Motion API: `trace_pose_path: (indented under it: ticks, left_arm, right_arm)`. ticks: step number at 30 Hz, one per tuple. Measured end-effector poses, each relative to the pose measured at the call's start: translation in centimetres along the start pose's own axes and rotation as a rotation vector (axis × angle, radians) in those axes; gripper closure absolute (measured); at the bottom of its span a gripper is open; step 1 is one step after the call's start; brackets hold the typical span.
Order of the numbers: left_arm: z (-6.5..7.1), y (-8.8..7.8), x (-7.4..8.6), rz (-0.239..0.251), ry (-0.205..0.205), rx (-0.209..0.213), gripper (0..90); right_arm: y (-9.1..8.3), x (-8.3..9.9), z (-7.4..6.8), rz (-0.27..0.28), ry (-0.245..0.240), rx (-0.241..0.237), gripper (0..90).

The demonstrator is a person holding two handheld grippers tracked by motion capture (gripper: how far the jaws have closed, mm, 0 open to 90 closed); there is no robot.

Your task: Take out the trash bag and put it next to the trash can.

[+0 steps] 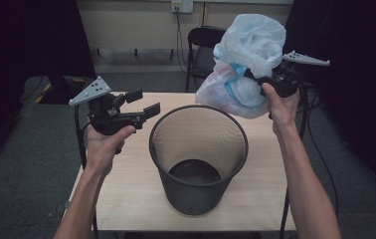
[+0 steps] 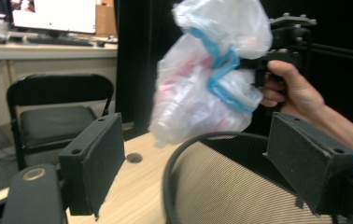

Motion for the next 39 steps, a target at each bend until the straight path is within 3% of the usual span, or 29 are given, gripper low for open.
trace_pose_path:
  ticks: [3,10,12,18,21,24,29,32,39]
  left_arm:
    - [-0.9,-0.2,0.9,-0.013,-0.022,-0.017,17.4]
    - [-2.7,-1.4,2.7,-0.035,-0.023,-0.074,15.3]
    - [-3.1,-1.7,3.3,-0.028,-0.045,-0.062,15.3]
    - [-3.9,-2.7,4.8,-0.046,-0.059,-0.096,15.4]
    - [-4.4,-3.1,6.0,-0.078,-0.048,-0.128,15.4]
    - [-5.1,-3.6,7.6,-0.105,-0.065,-0.148,15.4]
    - [-5.8,-3.9,10.9,-0.186,-0.070,-0.178,15.4]
    - [-5.8,-3.8,13.2,-0.235,-0.051,-0.233,15.4]
    - [-5.8,-3.2,17.2,-0.329,-0.077,-0.214,15.5]
  right_arm:
    - [-0.1,1.1,0.9,-0.013,0.015,0.017,88.9]
    - [-0.4,5.1,3.4,-0.051,0.067,0.056,88.8]
    - [-0.7,6.3,4.1,-0.058,0.090,0.064,88.8]
    - [-1.4,9.0,4.8,-0.084,0.106,0.075,88.8]
    - [-1.7,10.4,5.0,-0.102,0.112,0.081,88.8]
    - [-1.8,11.8,5.2,-0.117,0.121,0.086,88.8]
    - [-1.9,13.9,5.4,-0.153,0.119,0.093,88.8]
    - [-2.0,15.1,5.7,-0.168,0.128,0.097,88.8]
    - [-2.4,18.0,6.1,-0.214,0.145,0.108,88.8]
Point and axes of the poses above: each handheld gripper's, and its own axes: y roughly forward along the jaws, x roughly out of its underside, z roughly to its right, the point moved 3 cm from there along y, roughly forward along the jaws, and after that the axes turned 2 degrees about y, right-handed, at the moved point
